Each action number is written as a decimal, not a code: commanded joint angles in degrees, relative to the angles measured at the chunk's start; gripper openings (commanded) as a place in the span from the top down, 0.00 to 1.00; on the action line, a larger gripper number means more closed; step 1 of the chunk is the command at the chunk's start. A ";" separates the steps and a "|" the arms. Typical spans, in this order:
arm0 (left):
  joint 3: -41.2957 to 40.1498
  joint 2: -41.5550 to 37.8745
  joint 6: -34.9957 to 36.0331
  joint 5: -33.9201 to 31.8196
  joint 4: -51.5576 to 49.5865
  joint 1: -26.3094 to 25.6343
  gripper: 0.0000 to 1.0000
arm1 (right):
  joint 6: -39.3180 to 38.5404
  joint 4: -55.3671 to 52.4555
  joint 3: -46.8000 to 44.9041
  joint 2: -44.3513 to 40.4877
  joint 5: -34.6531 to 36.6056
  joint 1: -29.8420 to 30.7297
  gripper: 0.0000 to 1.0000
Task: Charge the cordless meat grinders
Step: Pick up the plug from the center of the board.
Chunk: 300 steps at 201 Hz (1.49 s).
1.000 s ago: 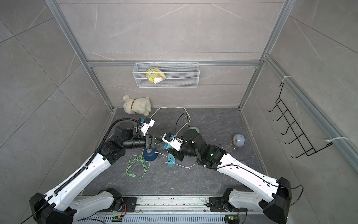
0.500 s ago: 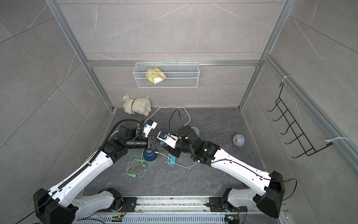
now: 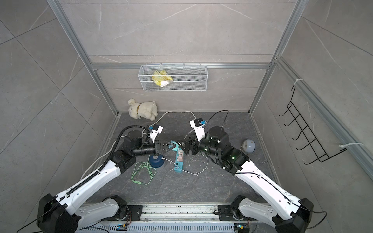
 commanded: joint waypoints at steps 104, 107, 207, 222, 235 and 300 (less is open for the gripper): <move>-8.60 5.46 -27.01 -4.72 53.95 -0.68 1.00 | 35.88 9.08 0.13 0.29 -9.84 -2.31 0.32; -8.47 6.03 -27.86 -4.90 55.35 -0.67 1.00 | 35.32 8.72 0.06 0.25 -9.76 -2.29 0.32; -7.58 10.00 -35.66 -6.41 64.28 -2.36 1.00 | 33.88 10.73 -2.23 1.15 -5.89 -3.77 0.45; -7.13 9.84 -35.18 -6.14 63.66 -3.34 1.00 | 34.81 14.25 -2.18 2.46 -8.42 -3.98 0.45; -6.92 9.75 -35.23 -6.05 63.84 -3.82 1.00 | 36.25 19.34 -2.86 3.49 -10.86 -3.96 0.46; -6.85 9.03 -35.87 -6.01 64.89 -4.03 1.00 | 33.32 13.41 -4.02 2.16 -8.53 -4.46 0.48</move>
